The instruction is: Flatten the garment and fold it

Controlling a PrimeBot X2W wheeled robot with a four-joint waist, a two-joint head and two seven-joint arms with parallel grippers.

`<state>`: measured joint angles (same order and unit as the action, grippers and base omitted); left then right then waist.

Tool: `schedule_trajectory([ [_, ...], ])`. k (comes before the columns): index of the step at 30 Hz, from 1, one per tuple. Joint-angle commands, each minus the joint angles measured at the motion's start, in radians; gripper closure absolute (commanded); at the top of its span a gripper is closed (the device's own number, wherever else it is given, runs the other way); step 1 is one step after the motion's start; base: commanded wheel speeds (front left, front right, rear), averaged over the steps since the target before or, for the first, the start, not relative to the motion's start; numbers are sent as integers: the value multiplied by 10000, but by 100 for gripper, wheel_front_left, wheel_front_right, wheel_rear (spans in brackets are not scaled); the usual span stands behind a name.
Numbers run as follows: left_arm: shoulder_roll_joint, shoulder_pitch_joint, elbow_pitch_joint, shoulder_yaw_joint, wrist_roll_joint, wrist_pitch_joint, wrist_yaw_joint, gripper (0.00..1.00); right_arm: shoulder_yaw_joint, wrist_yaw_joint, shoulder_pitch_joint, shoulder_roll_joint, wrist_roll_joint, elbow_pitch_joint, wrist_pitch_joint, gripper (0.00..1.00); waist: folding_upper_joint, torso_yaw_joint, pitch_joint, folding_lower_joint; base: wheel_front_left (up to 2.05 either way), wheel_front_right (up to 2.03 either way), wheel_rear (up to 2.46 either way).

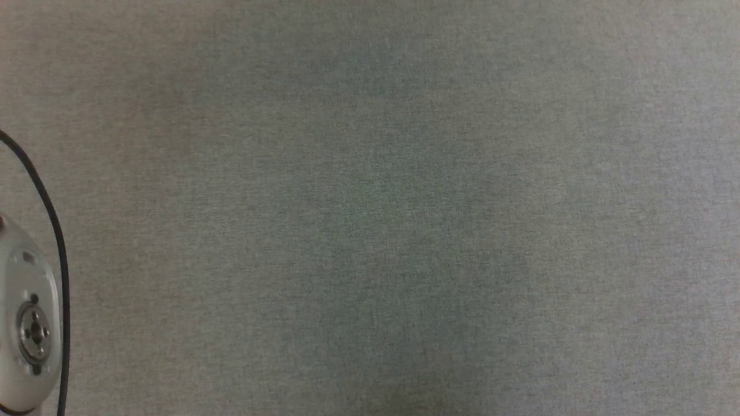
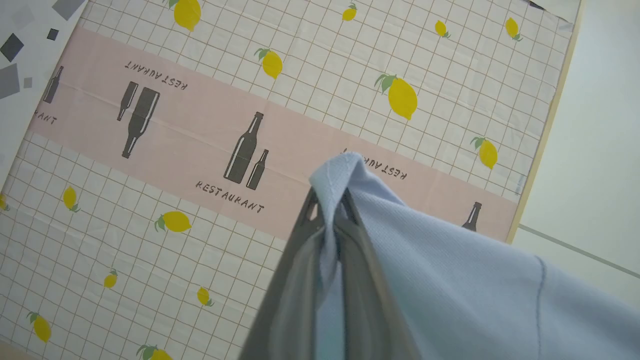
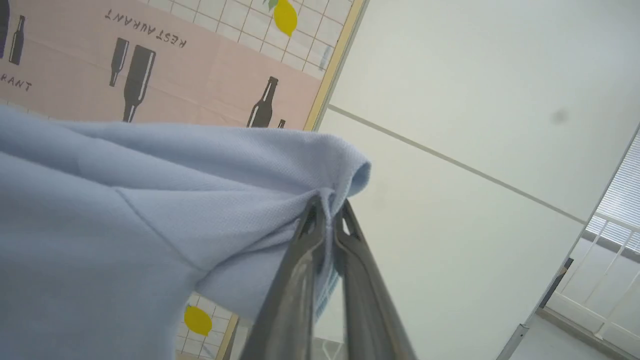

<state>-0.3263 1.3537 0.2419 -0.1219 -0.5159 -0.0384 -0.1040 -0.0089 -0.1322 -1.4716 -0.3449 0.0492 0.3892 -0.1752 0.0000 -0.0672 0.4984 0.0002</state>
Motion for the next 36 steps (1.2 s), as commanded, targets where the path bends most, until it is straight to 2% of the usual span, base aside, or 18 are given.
schedule_trajectory([
  [1, -68, 185, 183, -66, -12, -203, 93, 100, -61, 15, -128, 56, 116, 114, 268, 100, 0, -161, 248, -2, 0, 0, 0],
  [5, -49, -152, 764, 33, -131, -418, 476, 100, 114, 15, 260, 230, -79, 788, 562, 100, 0, -70, 178, -2, 0, 0, 0],
  [11, -242, -2331, 1464, 422, -118, 22, 1107, 100, 932, 15, 2108, 100, -1136, 1787, 895, 100, 0, 161, -210, -2, 0, 0, 0],
  [16, -366, -4847, 1432, 665, -411, 994, 1562, 100, 1568, 15, 4063, -115, -2351, 2100, 1016, 100, 0, 389, -807, -2, 0, 0, 0],
  [20, -405, -7229, 712, 735, -914, 2133, 1736, 100, 1884, 15, 5846, -292, -3338, 1812, 805, 100, 0, 549, -1525, -2, 0, 0, 0],
  [23, -388, -9114, 80, 737, -1283, 3024, 1671, 100, 1714, 15, 7283, -343, -3917, 1454, 608, 100, 0, 636, -2082, -2, 0, 0, 0],
  [27, -170, -11650, -1104, 571, -1810, 3980, 1253, 100, 888, 15, 9281, -106, -4296, 878, 405, 100, 0, 730, -2713, -2, 0, 0, 0],
  [31, 132, -13817, -2405, 396, -2144, 4579, 702, 100, 32, 15, 11053, 272, -4078, 55, 188, 100, 0, 790, -3113, -2, 0, 0, 0],
  [36, 534, -16010, -3567, 324, -2269, 4994, 58, 100, -759, 15, 12899, 899, -3565, -926, -759, 100, 0, 851, -3463, -2, 0, 0, 0],
])
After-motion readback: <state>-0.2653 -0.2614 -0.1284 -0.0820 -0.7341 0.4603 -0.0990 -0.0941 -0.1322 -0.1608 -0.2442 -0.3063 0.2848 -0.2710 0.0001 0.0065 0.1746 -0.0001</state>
